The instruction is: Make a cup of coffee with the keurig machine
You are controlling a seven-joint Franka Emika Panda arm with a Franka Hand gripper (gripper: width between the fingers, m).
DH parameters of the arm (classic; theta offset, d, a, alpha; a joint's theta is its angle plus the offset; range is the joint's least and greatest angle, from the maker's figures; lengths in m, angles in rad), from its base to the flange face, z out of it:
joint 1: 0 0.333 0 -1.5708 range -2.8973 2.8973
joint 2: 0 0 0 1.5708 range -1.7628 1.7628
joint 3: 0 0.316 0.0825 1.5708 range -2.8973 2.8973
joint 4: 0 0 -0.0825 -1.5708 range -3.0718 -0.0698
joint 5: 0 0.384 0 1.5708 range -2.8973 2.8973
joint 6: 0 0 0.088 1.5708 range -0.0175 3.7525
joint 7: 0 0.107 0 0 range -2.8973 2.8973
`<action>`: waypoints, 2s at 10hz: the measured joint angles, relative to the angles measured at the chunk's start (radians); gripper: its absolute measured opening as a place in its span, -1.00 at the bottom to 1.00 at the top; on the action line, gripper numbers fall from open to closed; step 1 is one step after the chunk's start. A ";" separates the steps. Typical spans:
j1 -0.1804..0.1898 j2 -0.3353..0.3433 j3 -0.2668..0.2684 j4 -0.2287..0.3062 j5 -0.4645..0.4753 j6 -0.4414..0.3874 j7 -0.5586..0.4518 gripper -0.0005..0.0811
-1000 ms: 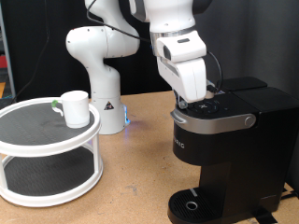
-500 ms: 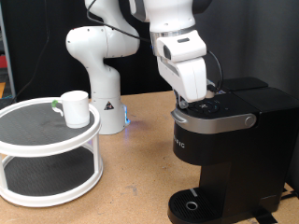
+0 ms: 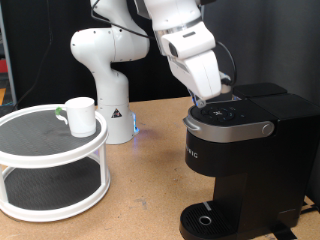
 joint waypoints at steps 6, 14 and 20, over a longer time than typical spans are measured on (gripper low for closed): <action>-0.010 -0.059 -0.028 0.023 -0.008 -0.059 0.000 -0.97; -0.034 -0.167 -0.110 0.005 -0.107 -0.476 -0.257 -0.97; -0.055 -0.220 -0.125 -0.113 0.082 -0.220 0.016 -0.97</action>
